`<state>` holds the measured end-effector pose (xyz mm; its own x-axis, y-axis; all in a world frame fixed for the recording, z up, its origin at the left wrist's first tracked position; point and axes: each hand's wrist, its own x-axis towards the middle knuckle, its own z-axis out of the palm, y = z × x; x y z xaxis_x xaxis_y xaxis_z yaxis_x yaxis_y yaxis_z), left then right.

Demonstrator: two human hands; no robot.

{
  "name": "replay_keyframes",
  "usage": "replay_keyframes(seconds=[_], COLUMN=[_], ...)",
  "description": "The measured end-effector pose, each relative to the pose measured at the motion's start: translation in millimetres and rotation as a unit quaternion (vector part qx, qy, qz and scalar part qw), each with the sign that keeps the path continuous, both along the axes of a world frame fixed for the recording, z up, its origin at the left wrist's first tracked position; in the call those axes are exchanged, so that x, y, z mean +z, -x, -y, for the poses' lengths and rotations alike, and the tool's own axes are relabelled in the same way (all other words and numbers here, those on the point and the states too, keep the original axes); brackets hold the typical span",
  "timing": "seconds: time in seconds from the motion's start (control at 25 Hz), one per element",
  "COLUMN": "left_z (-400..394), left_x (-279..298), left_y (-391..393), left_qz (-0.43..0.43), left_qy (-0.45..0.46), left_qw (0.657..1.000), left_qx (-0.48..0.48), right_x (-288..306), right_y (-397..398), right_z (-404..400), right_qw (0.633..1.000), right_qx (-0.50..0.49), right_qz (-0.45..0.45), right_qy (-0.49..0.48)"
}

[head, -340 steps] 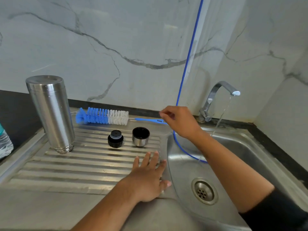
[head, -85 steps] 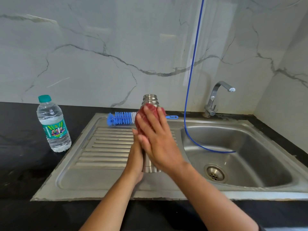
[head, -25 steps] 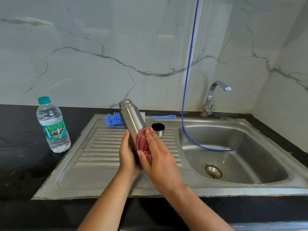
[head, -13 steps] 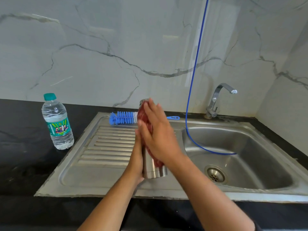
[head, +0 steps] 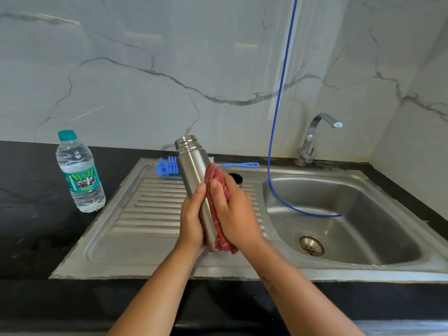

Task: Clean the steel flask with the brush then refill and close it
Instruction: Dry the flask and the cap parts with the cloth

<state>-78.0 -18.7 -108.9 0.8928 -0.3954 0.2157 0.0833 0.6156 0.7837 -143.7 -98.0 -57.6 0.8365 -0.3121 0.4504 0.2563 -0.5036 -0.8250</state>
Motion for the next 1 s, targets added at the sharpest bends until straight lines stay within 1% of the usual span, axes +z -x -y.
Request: replay_keyframes(seconds=[0.08, 0.16, 0.32, 0.4, 0.44, 0.48, 0.56, 0.6, 0.68, 0.72, 0.84, 0.88, 0.96, 1.0], left_z=[-3, -5, -7, -4, 1, 7, 20, 28, 39, 43, 46, 46, 46, 45], left_x=[-1, -1, 12, 28, 36, 44, 57, 61, 59, 57, 50, 48, 43, 42], left_y=[-1, -3, -2, -1, -4, -6, -11, -14, -18, -21, -30, -29, -26, -24], left_qz=[-0.005, 0.011, 0.071, 0.083, 0.090, 0.101, 0.124, 0.131, 0.133, 0.138, 0.127, 0.127, 0.156, 0.163], left_qy=[0.002, -0.009, -0.027, -0.019, -0.020, -0.020, -0.035, -0.046, -0.063, -0.068, -0.042, -0.034, -0.029, -0.028], left_qw=[1.000, 0.999, 0.984, 0.973, 0.969, 0.966, 0.960, 0.961, 0.965, 0.965, 0.973, 0.974, 0.968, 0.965], left_qx=[0.018, 0.048, 0.164, 0.213, 0.229, 0.238, 0.247, 0.238, 0.218, 0.214, 0.190, 0.187, 0.196, 0.202], right_x=[-15, -22, -29, -25, -18, -10, 7, 11, 10, 8, 8, 11, 15, 15], right_y=[8, 13, 20, 17, 13, 8, -3, -9, -17, -20, -25, -24, -26, -25], right_z=[2, 10, 22, 29, 34, 38, 49, 55, 63, 66, 73, 76, 79, 78], right_qw=[0.999, 0.998, 0.997, 0.996, 0.992, 0.982, 0.942, 0.923, 0.898, 0.891, 0.902, 0.900, 0.885, 0.886], right_qx=[0.015, 0.022, 0.039, 0.036, 0.036, 0.036, 0.041, 0.045, 0.043, 0.040, 0.017, 0.016, 0.024, 0.025], right_qz=[-0.027, -0.050, -0.073, -0.060, -0.049, -0.036, -0.006, 0.011, 0.033, 0.033, 0.034, 0.027, -0.007, -0.027], right_qy=[0.010, 0.008, -0.009, -0.055, -0.109, -0.183, -0.334, -0.382, -0.438, -0.451, -0.430, -0.436, -0.466, -0.463])
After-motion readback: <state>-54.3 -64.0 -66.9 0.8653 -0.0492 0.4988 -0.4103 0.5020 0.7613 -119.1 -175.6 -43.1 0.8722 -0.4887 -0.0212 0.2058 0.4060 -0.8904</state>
